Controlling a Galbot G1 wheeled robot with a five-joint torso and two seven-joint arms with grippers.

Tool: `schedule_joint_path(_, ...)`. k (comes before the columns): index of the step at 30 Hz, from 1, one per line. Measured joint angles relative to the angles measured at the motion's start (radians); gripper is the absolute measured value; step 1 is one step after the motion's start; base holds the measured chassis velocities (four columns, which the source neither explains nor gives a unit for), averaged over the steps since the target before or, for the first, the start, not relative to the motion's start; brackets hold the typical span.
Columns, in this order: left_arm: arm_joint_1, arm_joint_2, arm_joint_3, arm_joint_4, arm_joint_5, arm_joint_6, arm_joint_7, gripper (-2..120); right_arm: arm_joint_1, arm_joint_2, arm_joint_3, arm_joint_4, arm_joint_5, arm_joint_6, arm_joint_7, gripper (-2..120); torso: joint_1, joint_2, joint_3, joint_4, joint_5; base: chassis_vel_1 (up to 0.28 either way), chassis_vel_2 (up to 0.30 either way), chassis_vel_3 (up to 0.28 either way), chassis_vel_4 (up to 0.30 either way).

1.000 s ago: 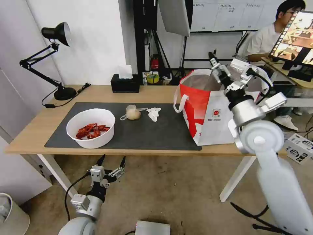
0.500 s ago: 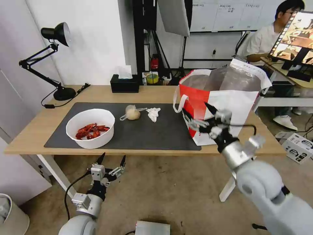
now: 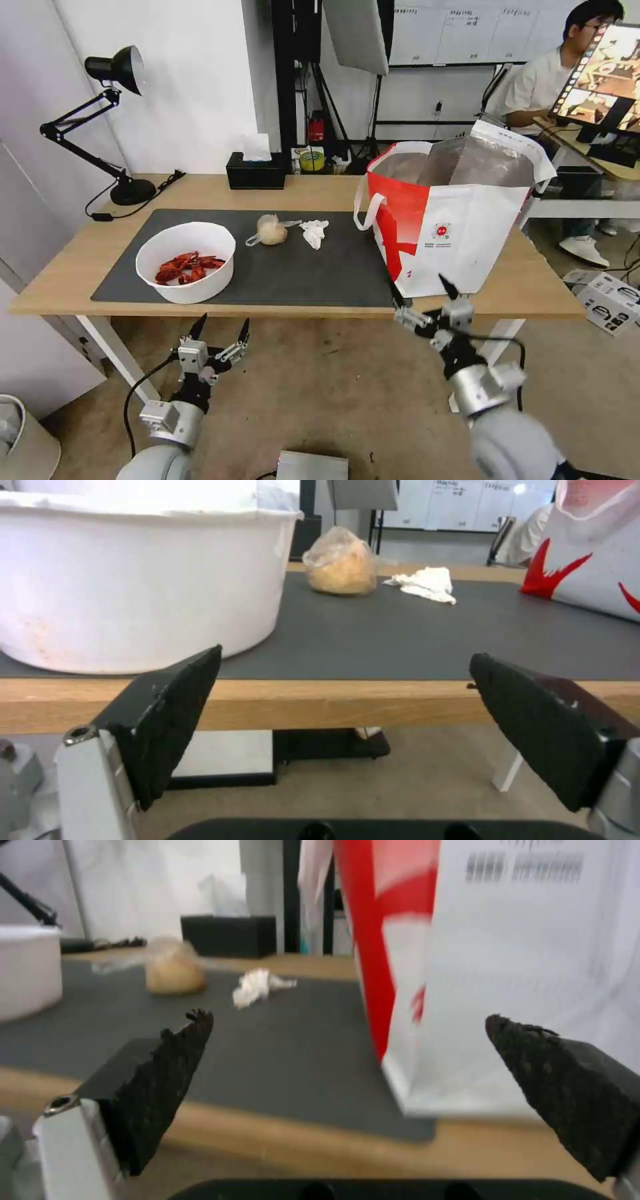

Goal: Pick up the trash from the table and place it into the takeout bag.

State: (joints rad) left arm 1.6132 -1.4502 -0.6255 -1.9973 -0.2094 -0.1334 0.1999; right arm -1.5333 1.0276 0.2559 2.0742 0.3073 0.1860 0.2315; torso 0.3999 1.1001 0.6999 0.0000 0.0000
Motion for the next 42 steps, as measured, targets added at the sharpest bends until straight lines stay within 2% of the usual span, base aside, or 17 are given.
schedule_joint_path(5,0.005,0.000,-0.006,-0.001,0.002,-0.007,0.000,100,-0.024,0.046,-0.036,-0.075,-0.047,0.055,0.026,100,0.000,0.000,0.000,0.0000,0.0000,0.000,0.000,0.000,0.000)
schedule_joint_path(10,0.009,0.001,-0.008,-0.001,0.002,-0.010,0.000,100,-0.040,0.068,-0.040,-0.083,-0.053,0.062,0.031,100,0.000,0.000,0.000,0.0001,-0.0002,0.000,0.000,0.000,0.000)
schedule_joint_path(30,0.007,-0.003,-0.009,0.001,0.002,-0.013,0.000,100,-0.036,0.080,-0.039,-0.084,-0.050,0.057,0.035,100,0.000,0.000,0.000,0.0000,-0.0001,0.000,0.000,0.000,0.000)
schedule_joint_path(36,0.007,-0.004,-0.010,0.002,0.002,-0.015,0.000,100,-0.004,0.076,-0.051,-0.063,-0.034,0.030,0.035,100,0.000,0.000,0.000,0.0000,0.0000,0.000,0.000,0.000,0.000)
schedule_joint_path(40,0.003,-0.001,-0.005,0.007,0.002,-0.015,0.000,100,0.070,0.056,-0.072,-0.031,0.054,-0.028,0.035,100,0.000,0.000,0.000,0.0005,0.0001,0.000,0.000,0.000,0.000)
schedule_joint_path(42,-0.010,0.008,0.009,0.015,0.002,-0.015,0.000,100,0.098,0.048,-0.072,-0.019,0.099,-0.054,0.035,100,0.000,0.000,0.000,-0.0001,0.0000,0.000,0.000,0.000,0.000)
